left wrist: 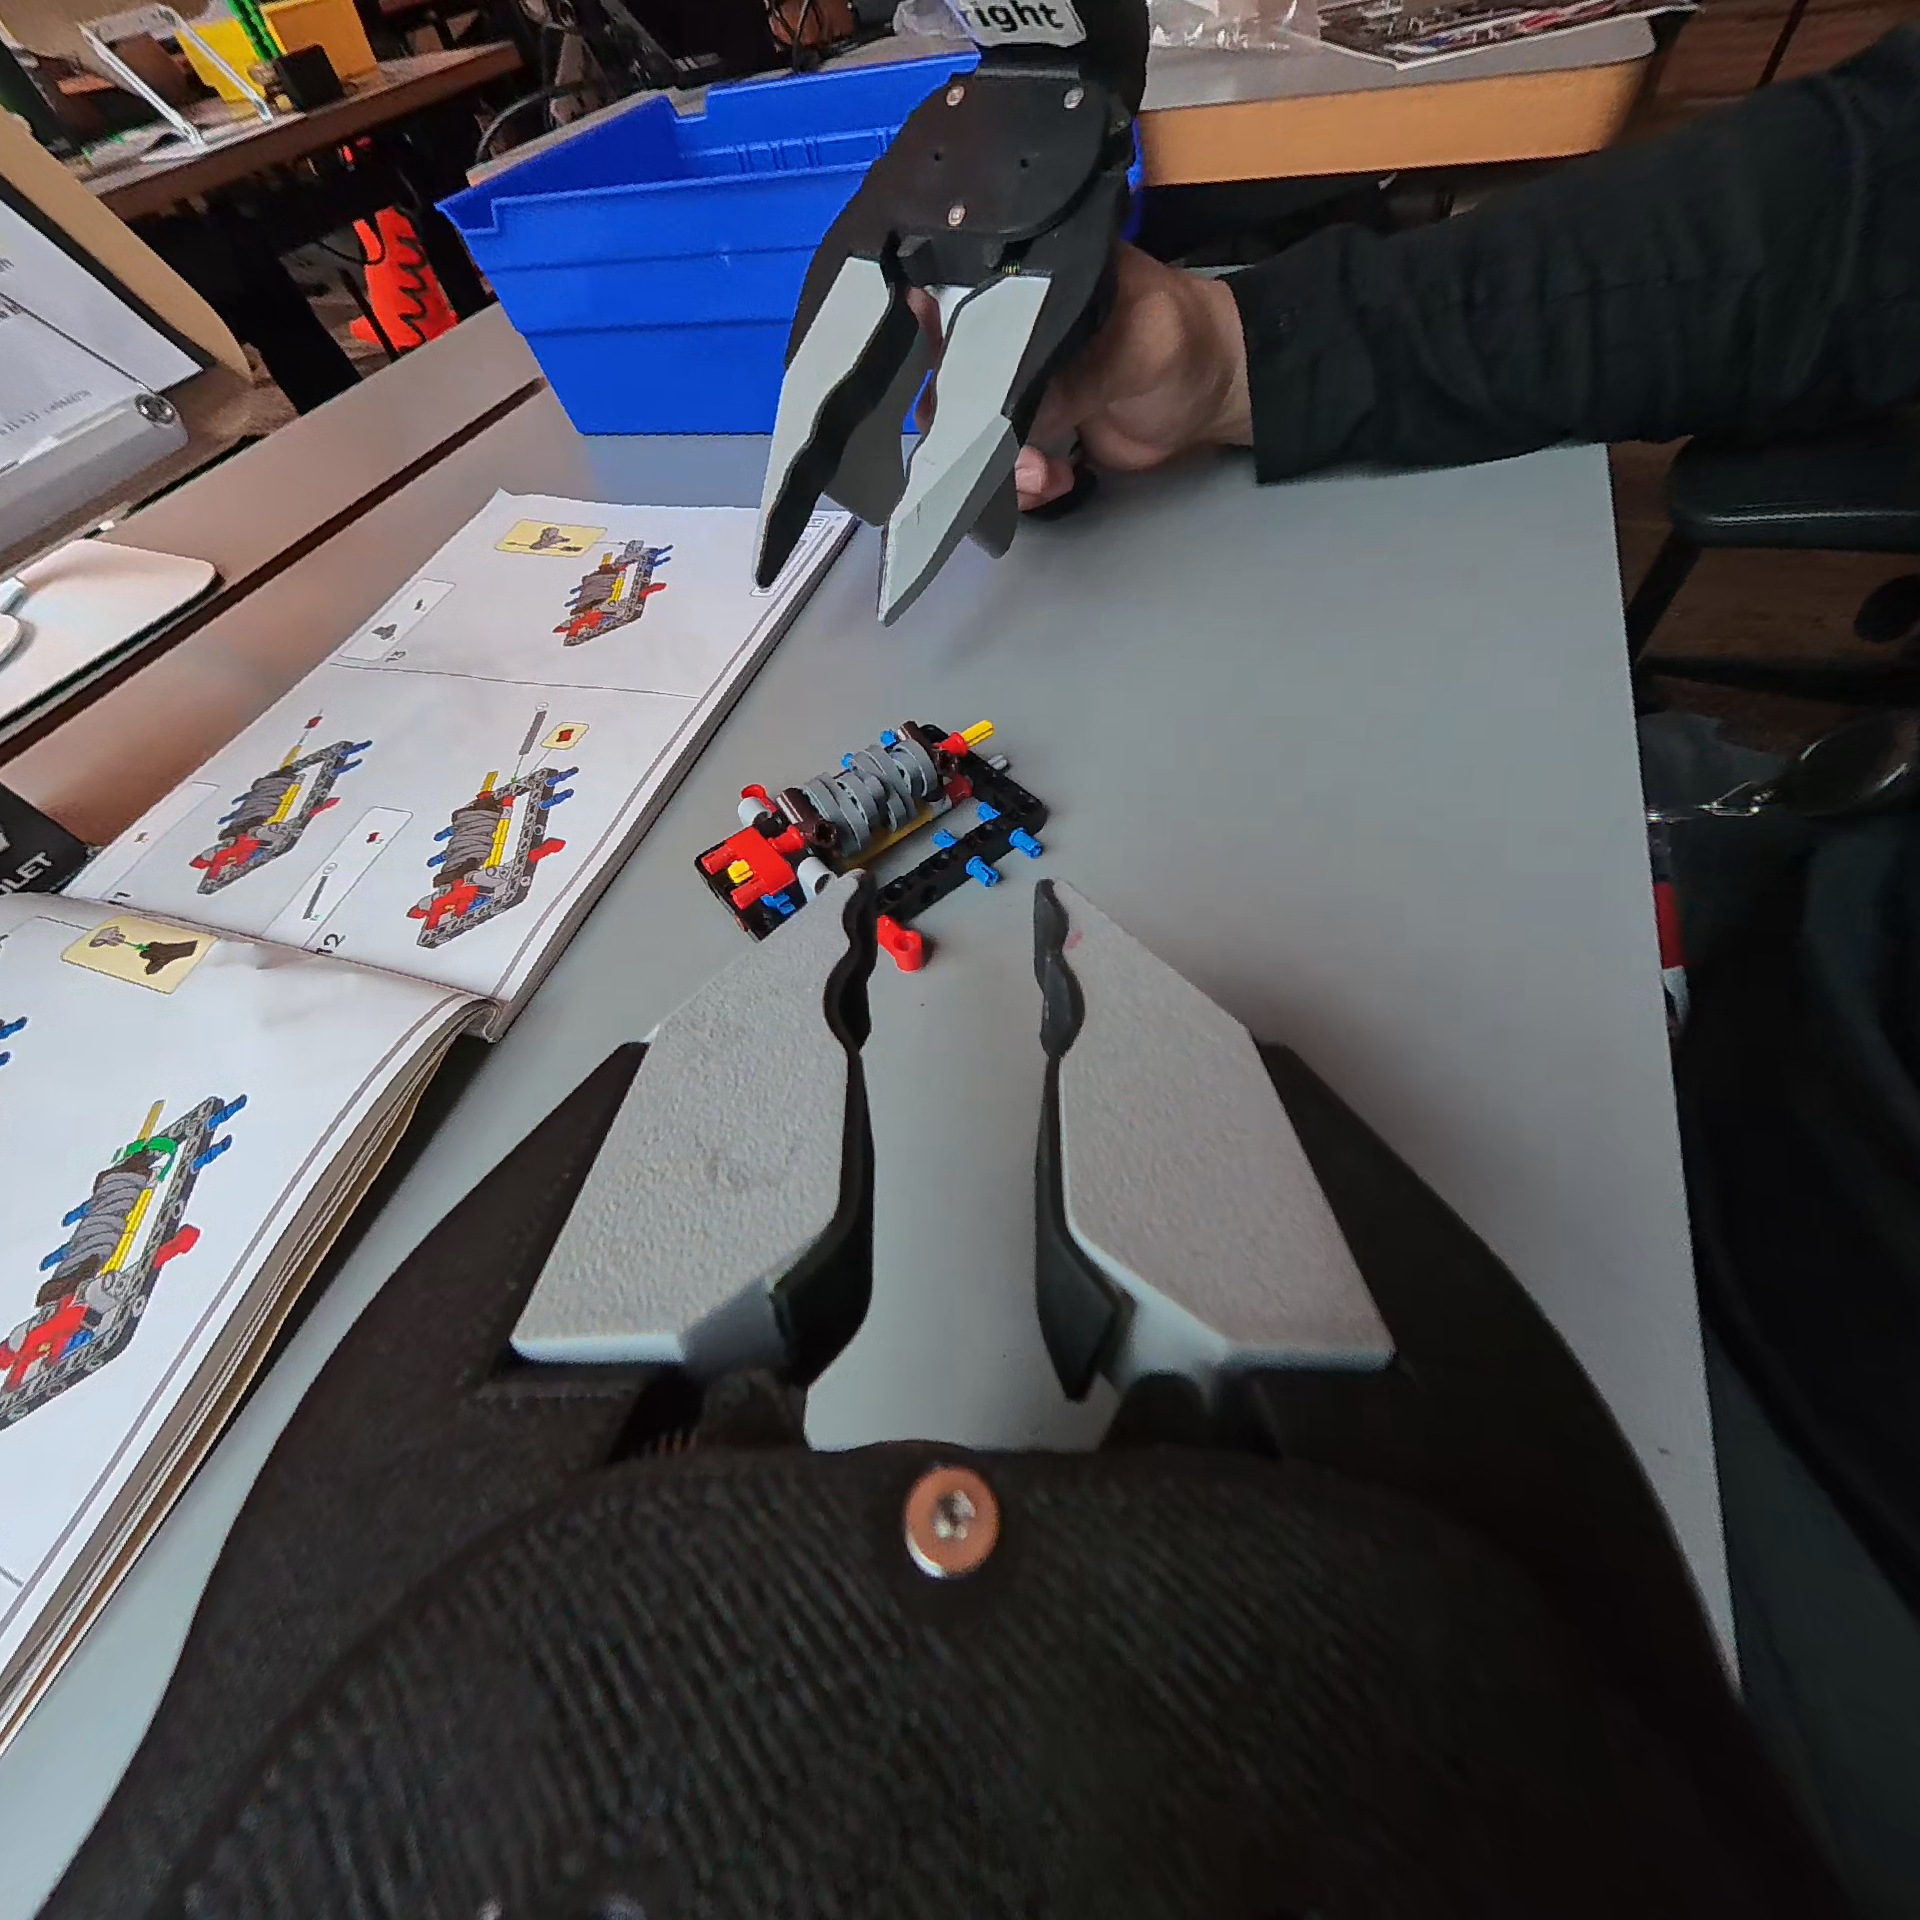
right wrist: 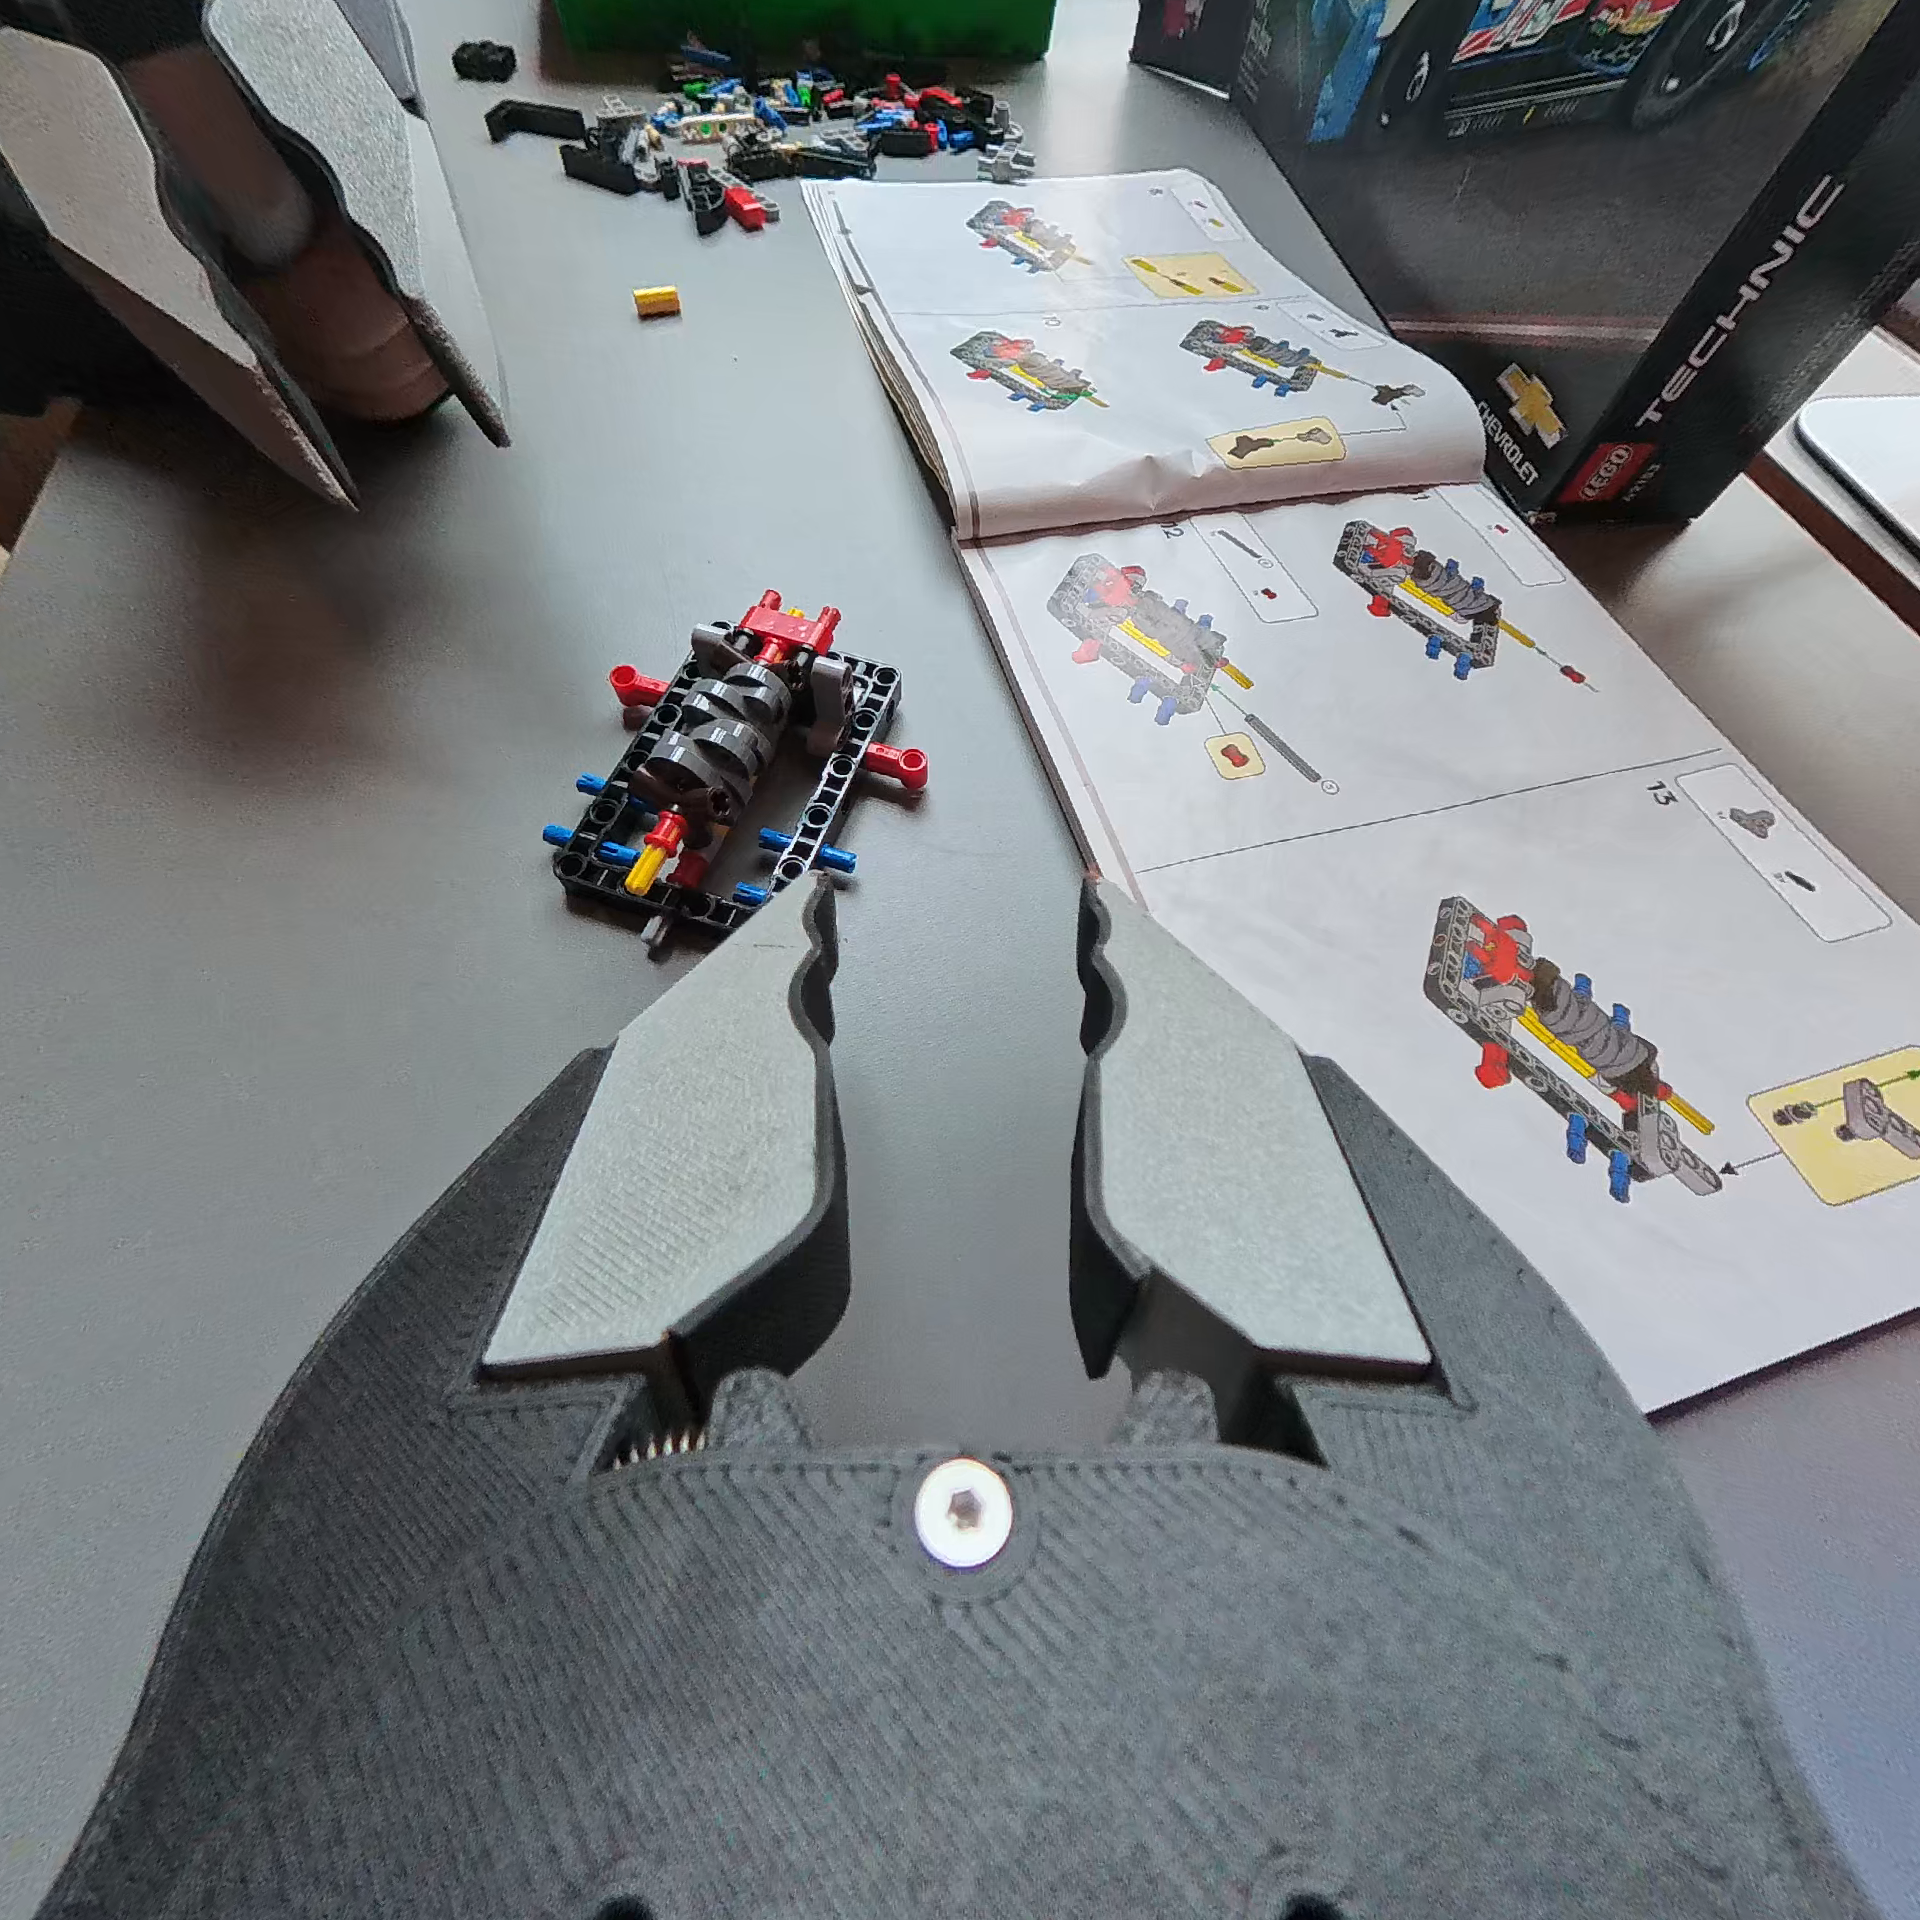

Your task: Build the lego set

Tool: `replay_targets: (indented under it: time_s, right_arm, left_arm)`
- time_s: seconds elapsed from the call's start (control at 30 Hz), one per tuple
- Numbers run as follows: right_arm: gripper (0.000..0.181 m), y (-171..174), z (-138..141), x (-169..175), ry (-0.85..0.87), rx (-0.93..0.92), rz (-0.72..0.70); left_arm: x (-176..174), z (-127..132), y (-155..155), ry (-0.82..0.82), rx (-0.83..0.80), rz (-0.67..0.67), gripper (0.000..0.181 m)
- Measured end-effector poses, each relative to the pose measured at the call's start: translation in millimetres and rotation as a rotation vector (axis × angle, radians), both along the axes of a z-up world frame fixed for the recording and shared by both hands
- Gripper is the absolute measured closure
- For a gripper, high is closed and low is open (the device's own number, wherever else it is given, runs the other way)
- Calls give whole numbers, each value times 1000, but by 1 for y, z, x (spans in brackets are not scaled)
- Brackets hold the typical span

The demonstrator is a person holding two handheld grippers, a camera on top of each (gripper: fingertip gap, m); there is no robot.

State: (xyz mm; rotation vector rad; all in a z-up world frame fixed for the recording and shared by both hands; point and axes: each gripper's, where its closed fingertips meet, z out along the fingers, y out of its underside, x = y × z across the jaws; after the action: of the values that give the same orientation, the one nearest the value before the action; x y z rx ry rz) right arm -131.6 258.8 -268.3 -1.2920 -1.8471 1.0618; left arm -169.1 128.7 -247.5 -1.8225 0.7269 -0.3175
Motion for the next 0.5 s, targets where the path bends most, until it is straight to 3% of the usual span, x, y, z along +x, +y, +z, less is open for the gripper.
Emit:
replay_targets:
  time_s: [0.5]
  right_arm:
    - [139,-1,-1,0,-4,9,6]
  left_arm:
    - [1,-1,0,3,-5,-4,154]
